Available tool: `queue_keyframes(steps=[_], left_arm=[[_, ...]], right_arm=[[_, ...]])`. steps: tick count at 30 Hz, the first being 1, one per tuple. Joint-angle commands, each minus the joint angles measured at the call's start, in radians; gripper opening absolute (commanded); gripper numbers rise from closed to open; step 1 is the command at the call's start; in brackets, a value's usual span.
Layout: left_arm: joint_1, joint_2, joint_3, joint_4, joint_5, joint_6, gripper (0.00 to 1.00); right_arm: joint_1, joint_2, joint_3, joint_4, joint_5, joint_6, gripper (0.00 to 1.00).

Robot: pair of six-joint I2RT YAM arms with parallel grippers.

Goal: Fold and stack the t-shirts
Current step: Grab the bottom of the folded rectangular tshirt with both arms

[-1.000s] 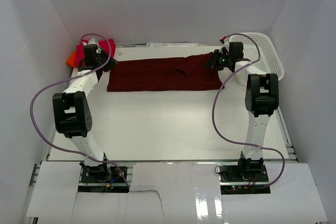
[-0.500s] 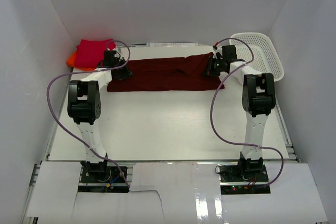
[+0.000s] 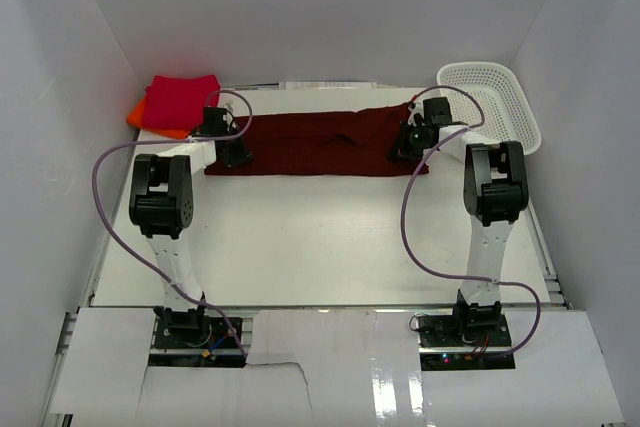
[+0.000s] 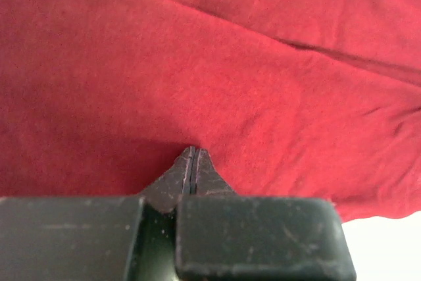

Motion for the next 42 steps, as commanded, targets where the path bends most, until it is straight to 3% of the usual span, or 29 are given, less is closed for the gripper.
queue_keyframes(steps=[1, 6, 9, 13, 20, 34, 42], left_arm=[[-0.022, -0.083, -0.057, -0.053, -0.056, -0.013, 0.0], [-0.059, -0.152, -0.187, -0.09, -0.229, -0.076, 0.0], [-0.063, -0.177, -0.229, -0.096, -0.264, -0.094, 0.0], [-0.073, -0.192, -0.263, -0.123, -0.258, -0.125, 0.0], [-0.094, -0.28, -0.33, -0.142, -0.26, -0.14, 0.0], [-0.202, -0.621, -0.56, -0.237, -0.254, -0.195, 0.0], [-0.208, -0.683, -0.576, -0.252, -0.258, -0.206, 0.0]], right_arm=[[0.001, -0.041, -0.061, -0.044, 0.05, -0.028, 0.08], [0.002, -0.066, -0.1, -0.039, 0.057, -0.032, 0.08], [0.002, -0.073, -0.111, -0.042, 0.057, -0.035, 0.08], [0.007, -0.099, -0.134, -0.062, 0.077, -0.034, 0.08], [0.019, -0.231, -0.318, -0.049, 0.145, 0.003, 0.08], [0.033, -0.557, -0.742, -0.076, 0.234, 0.009, 0.08], [0.036, -0.658, -0.786, -0.079, 0.275, 0.006, 0.09]])
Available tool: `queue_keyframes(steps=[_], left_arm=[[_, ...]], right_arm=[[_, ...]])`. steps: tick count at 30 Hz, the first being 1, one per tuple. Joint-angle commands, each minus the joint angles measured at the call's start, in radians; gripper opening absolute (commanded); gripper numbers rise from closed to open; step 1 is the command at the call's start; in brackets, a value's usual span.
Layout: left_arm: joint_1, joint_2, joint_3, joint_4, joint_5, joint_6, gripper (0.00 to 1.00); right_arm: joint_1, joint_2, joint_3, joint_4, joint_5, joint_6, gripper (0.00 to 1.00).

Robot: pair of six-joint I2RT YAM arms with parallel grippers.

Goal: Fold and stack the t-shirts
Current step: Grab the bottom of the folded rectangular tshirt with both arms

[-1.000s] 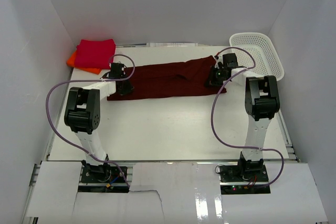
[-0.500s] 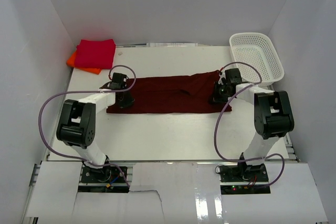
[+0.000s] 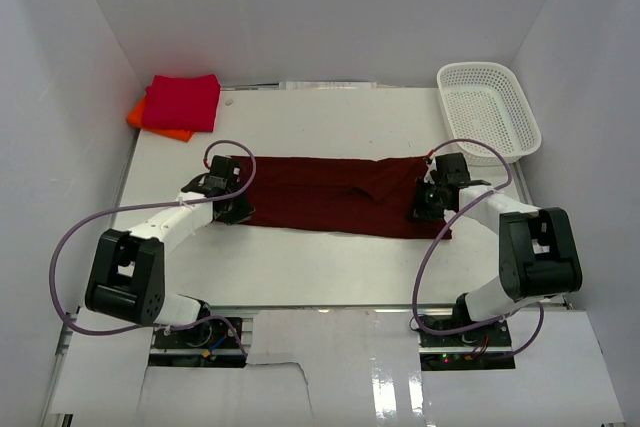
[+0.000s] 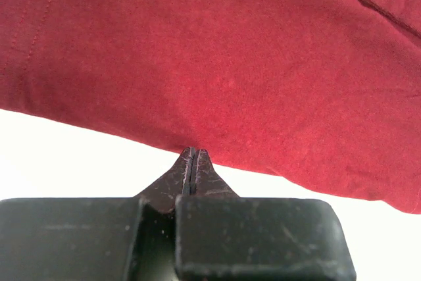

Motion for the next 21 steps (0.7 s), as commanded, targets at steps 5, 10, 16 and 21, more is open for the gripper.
queue_keyframes(steps=[5, 10, 16, 21], left_arm=[[-0.051, -0.036, 0.1, 0.004, 0.008, 0.0, 0.0], [-0.183, 0.071, 0.249, 0.047, 0.036, 0.041, 0.0], [-0.362, 0.246, 0.345, 0.17, 0.113, 0.063, 0.0], [-0.438, 0.343, 0.39, 0.254, 0.171, 0.041, 0.0]], right_arm=[[0.012, -0.053, 0.064, -0.103, 0.077, -0.047, 0.41], [0.101, -0.062, 0.155, -0.123, 0.066, -0.095, 0.52], [0.229, -0.03, 0.21, -0.112, 0.089, -0.124, 0.53], [0.282, 0.01, 0.233, -0.094, 0.116, -0.139, 0.52]])
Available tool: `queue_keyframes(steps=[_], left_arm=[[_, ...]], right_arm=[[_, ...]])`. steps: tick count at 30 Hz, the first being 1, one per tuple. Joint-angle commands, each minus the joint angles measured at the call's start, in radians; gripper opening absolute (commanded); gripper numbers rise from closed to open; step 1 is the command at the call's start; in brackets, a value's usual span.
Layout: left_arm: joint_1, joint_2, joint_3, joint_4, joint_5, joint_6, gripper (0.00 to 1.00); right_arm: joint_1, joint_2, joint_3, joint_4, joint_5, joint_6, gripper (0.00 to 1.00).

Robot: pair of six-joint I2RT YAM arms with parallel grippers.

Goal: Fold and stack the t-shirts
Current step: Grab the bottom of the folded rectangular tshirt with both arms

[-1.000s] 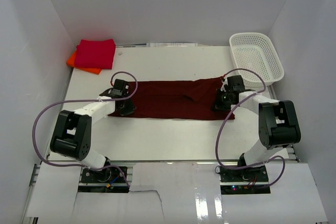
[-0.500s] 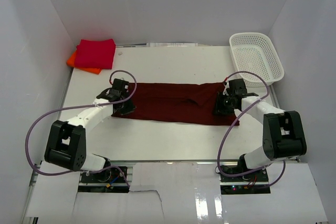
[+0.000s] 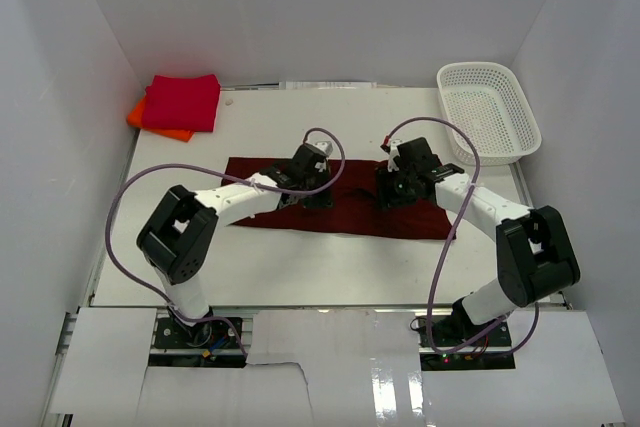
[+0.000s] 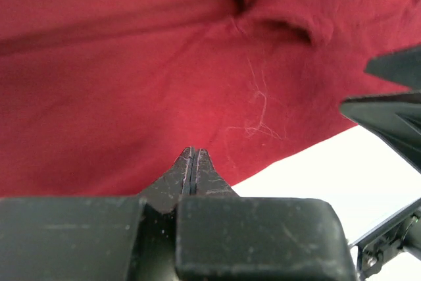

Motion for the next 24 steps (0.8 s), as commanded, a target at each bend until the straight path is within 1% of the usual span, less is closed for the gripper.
queue_keyframes(steps=[1, 3, 8, 12, 14, 17, 24], left_arm=[[-0.02, 0.021, 0.032, 0.082, 0.066, -0.011, 0.0], [-0.03, 0.048, 0.037, 0.108, 0.101, -0.022, 0.0], [-0.075, 0.096, 0.049, 0.116, 0.09, -0.029, 0.0], [-0.083, 0.099, 0.031, 0.117, 0.087, -0.039, 0.0], [-0.083, 0.095, 0.025, 0.12, 0.086, -0.042, 0.0], [-0.084, 0.088, 0.015, 0.12, 0.087, -0.048, 0.0], [-0.092, 0.088, -0.017, 0.123, 0.096, -0.068, 0.0]], right_arm=[[0.022, 0.035, 0.053, 0.019, 0.042, -0.034, 0.52], [0.031, 0.059, 0.063, 0.021, 0.059, -0.043, 0.52], [0.051, 0.113, 0.097, 0.034, 0.108, -0.068, 0.52], [0.057, 0.139, 0.111, 0.051, 0.133, -0.071, 0.52], [0.057, 0.151, 0.117, 0.059, 0.183, -0.071, 0.52], [0.058, 0.168, 0.125, 0.068, 0.208, -0.071, 0.52], [0.058, 0.211, 0.129, 0.097, 0.235, -0.068, 0.5]])
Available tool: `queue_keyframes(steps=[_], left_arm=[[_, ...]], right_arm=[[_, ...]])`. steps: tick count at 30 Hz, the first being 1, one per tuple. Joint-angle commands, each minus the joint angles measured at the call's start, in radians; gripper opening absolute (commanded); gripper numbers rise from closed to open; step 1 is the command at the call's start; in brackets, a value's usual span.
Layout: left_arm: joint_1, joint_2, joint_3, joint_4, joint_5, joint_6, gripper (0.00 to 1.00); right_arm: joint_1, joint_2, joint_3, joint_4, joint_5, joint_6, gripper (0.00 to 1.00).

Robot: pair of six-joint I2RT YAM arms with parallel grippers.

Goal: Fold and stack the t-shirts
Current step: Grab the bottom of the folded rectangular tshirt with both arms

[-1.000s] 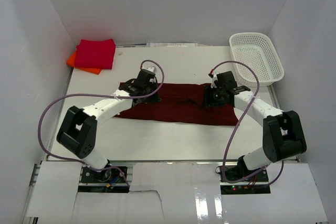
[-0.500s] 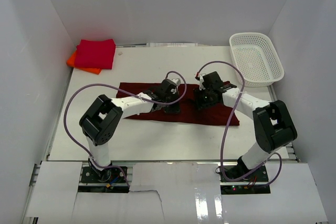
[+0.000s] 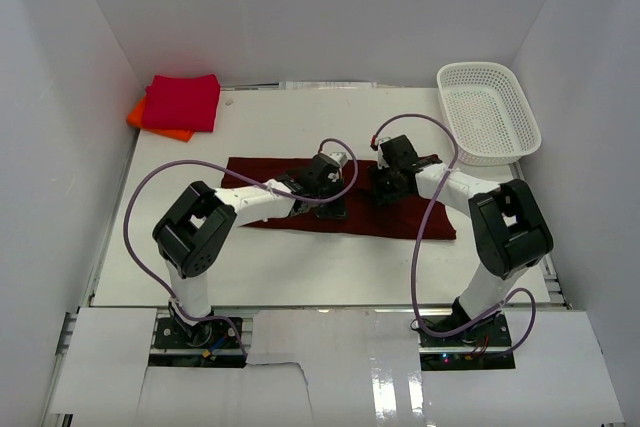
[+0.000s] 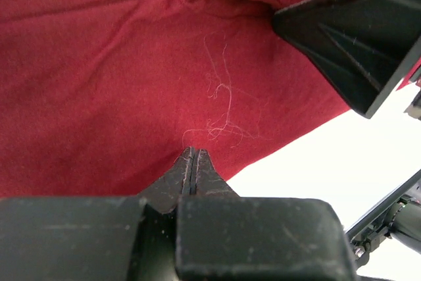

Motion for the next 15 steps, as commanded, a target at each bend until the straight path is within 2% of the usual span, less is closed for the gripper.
queue_keyframes(steps=[1, 5, 11, 15], left_arm=[[-0.01, -0.015, -0.027, 0.023, 0.015, -0.017, 0.0], [-0.011, -0.012, -0.078, 0.047, 0.021, -0.037, 0.0], [-0.013, -0.019, -0.142, 0.082, 0.027, -0.06, 0.0], [-0.013, -0.016, -0.154, 0.089, 0.024, -0.062, 0.0]], right_arm=[[0.006, 0.009, 0.036, 0.046, 0.031, -0.011, 0.5], [0.006, 0.028, 0.043, 0.05, 0.045, -0.011, 0.45], [0.006, 0.025, 0.049, 0.057, 0.047, -0.007, 0.19], [0.006, 0.023, 0.063, 0.044, 0.04, -0.007, 0.13]])
